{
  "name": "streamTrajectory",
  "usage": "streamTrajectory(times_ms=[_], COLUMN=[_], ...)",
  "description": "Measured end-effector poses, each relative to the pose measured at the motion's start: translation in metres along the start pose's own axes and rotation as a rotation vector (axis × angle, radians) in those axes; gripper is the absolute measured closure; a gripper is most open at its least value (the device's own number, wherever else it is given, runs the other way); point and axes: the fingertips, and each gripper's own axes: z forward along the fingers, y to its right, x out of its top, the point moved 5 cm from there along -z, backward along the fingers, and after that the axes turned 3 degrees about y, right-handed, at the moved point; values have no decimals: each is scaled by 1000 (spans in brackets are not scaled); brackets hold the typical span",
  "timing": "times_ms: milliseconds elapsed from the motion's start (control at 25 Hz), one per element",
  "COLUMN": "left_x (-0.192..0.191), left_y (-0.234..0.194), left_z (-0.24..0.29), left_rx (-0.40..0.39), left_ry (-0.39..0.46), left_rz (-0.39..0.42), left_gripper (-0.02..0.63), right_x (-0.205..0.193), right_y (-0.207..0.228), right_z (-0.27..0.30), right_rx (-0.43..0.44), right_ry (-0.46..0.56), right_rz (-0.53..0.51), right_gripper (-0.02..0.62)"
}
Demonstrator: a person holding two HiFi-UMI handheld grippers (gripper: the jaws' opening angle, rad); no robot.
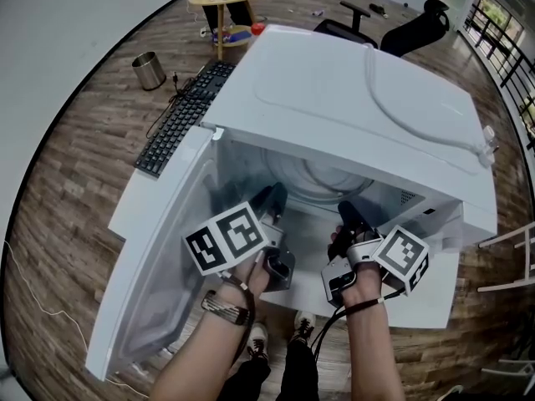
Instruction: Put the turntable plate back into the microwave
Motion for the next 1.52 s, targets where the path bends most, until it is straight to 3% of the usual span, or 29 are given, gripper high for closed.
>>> streamTrajectory(times_ms=[400, 920, 1160, 1520], left_x=[-8, -16, -26, -28], left_y=[2, 10, 32, 30], left_z=[7, 7, 15, 15], left_rx=[-6, -58, -122, -117], left_ry=[-18, -39, -69, -73], left_rz=[-32, -45, -23, -32], left_gripper=[624, 621, 614, 611], right_x=[0, -2, -3, -2], right_y=[-3, -3, -2, -3], right_z=[0, 1, -1, -2], right_rx=[1, 1, -5, -6], right_ry=[17, 27, 24, 15], right_rz=[9, 10, 14, -12], right_gripper=[568, 568, 568, 568])
